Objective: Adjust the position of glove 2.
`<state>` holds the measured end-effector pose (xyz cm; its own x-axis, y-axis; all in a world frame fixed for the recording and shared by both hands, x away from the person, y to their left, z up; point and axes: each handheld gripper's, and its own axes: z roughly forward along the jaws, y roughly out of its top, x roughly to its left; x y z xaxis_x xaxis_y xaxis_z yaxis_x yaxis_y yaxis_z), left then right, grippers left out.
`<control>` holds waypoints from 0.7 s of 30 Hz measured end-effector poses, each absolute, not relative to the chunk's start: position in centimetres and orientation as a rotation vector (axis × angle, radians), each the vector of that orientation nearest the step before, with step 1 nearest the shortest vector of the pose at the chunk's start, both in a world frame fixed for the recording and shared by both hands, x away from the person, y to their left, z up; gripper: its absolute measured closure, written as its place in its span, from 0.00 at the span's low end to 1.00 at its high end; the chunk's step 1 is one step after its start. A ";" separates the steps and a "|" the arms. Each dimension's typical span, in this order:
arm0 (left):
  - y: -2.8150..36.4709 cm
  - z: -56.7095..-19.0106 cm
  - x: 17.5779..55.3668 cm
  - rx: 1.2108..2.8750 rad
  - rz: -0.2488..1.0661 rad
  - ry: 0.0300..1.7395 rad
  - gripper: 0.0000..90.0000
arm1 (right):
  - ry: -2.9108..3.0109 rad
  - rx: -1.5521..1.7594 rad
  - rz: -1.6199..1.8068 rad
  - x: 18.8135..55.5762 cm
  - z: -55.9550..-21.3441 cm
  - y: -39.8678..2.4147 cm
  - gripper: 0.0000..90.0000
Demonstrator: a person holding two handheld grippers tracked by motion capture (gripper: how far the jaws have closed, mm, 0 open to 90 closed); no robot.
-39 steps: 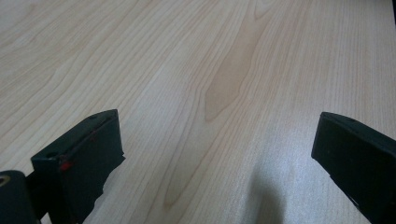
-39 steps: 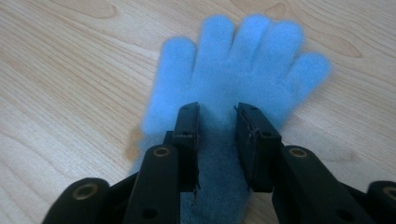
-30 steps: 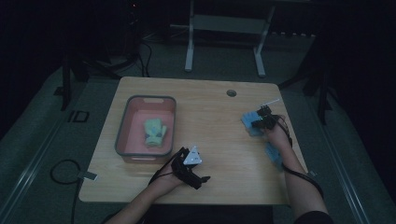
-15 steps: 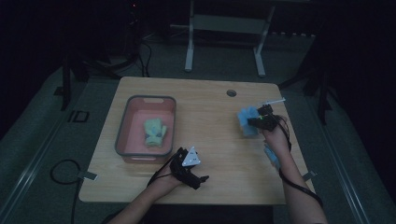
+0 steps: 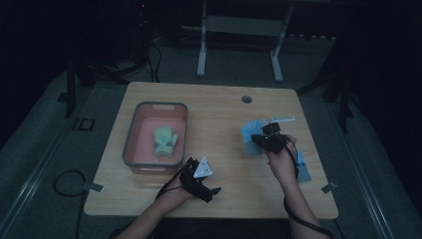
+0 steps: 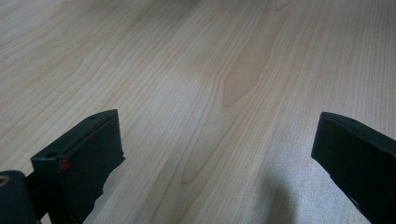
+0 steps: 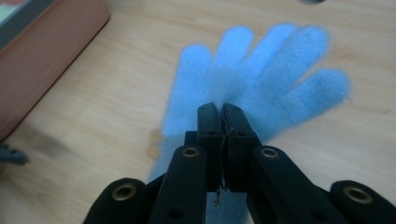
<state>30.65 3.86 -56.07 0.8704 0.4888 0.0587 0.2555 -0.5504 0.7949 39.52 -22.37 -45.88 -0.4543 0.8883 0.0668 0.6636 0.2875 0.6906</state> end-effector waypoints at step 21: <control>3.8 -56.6 30.4 2.187 0.336 0.526 0.03 | 2.291 1.563 0.889 38.5 -52.4 -19.5 0.96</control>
<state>30.43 3.84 -56.57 0.8758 0.4791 0.0579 0.2536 -0.5590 0.7894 38.46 -19.49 -52.41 -0.4054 0.9026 0.1449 0.7640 0.2475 0.5959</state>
